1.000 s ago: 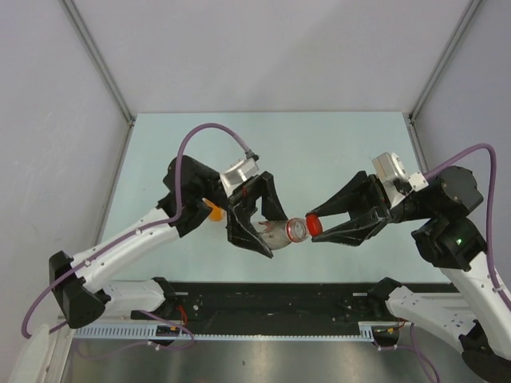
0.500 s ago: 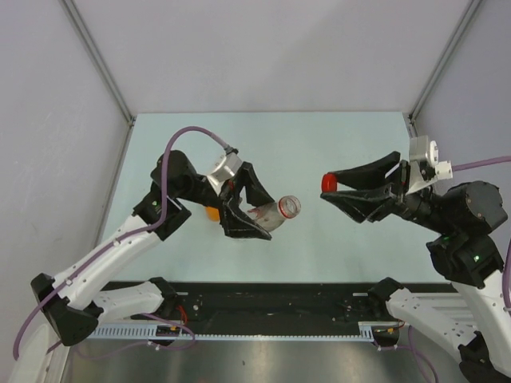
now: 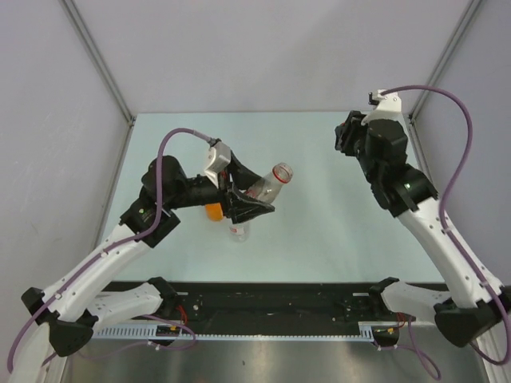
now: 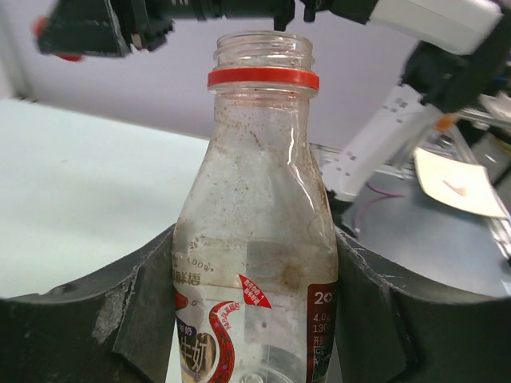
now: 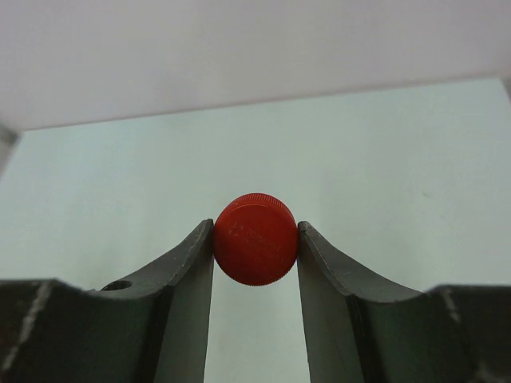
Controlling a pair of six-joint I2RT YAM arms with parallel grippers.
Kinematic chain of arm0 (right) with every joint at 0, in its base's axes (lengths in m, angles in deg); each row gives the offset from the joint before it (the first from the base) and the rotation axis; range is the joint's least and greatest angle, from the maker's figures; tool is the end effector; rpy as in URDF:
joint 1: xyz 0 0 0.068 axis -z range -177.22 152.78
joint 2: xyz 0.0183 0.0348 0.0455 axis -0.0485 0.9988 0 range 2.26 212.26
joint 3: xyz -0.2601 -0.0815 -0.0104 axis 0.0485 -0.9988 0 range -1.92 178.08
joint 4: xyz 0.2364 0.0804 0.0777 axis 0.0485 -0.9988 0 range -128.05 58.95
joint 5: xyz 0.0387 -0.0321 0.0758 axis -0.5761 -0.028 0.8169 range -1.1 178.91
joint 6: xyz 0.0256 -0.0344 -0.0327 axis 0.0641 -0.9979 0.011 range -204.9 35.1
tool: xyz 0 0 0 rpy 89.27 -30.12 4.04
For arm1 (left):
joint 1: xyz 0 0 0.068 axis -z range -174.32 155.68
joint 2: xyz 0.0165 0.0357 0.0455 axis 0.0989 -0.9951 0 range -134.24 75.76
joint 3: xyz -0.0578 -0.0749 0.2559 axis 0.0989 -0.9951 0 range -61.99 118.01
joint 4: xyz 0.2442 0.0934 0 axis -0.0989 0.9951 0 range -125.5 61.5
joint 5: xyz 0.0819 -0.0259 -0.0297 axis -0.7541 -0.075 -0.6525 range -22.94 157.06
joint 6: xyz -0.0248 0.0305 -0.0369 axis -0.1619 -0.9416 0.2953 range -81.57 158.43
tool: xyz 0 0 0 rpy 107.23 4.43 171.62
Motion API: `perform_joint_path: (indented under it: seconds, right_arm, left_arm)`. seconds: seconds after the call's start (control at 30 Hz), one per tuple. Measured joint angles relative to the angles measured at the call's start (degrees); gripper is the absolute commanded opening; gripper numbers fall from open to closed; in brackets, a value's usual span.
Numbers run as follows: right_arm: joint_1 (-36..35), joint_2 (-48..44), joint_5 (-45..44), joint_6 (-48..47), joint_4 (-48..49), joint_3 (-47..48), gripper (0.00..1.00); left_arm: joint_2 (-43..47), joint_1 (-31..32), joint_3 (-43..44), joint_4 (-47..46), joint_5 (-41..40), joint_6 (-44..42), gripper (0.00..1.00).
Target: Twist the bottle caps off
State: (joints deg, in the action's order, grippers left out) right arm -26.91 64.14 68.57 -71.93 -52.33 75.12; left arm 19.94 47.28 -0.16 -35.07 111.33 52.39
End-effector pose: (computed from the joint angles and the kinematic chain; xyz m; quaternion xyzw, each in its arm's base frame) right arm 0.2000 0.0998 0.4569 0.0103 0.7416 0.1170 0.6605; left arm 0.1391 -0.1567 0.4269 0.4197 0.5376 -0.5437 0.4891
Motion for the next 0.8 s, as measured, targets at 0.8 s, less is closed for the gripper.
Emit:
perform_joint_path:
  seconds: [0.8]
  right_arm:
    - [21.9,40.1,-2.1,10.9,8.1,-5.6,0.00]
  left_arm:
    - [4.2,0.0,-3.2,1.4,-17.2,0.0,0.06]
